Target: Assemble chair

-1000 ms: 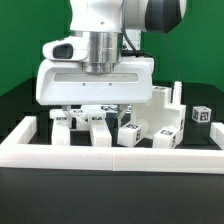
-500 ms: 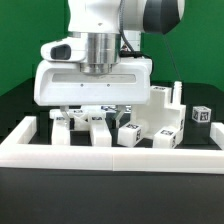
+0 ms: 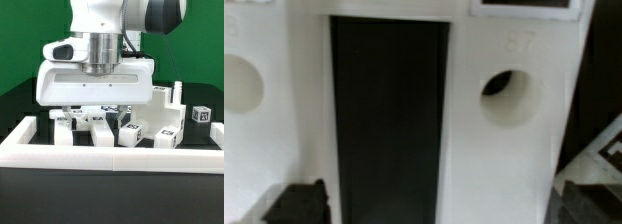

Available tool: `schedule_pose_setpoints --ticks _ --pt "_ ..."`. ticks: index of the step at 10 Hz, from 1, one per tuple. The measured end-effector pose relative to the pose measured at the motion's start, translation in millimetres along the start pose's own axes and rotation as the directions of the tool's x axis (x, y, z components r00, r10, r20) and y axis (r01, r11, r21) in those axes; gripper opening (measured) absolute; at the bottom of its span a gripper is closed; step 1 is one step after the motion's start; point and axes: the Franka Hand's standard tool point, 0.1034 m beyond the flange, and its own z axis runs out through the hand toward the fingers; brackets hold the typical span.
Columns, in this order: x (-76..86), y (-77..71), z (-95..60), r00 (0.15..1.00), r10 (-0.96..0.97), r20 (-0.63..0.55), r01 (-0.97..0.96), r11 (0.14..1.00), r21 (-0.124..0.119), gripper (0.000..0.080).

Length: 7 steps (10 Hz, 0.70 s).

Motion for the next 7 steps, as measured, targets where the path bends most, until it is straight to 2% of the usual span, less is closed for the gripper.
schedule_pose_setpoints --ticks 3,7 --pt "1.0 -1.9 0.0 1.0 -0.001 -0.002 0.001 1.0 -0.001 0.0649" --pt "7.7 -12.1 -1.1 1.0 -0.009 -0.018 0.009 1.0 -0.011 0.0649"
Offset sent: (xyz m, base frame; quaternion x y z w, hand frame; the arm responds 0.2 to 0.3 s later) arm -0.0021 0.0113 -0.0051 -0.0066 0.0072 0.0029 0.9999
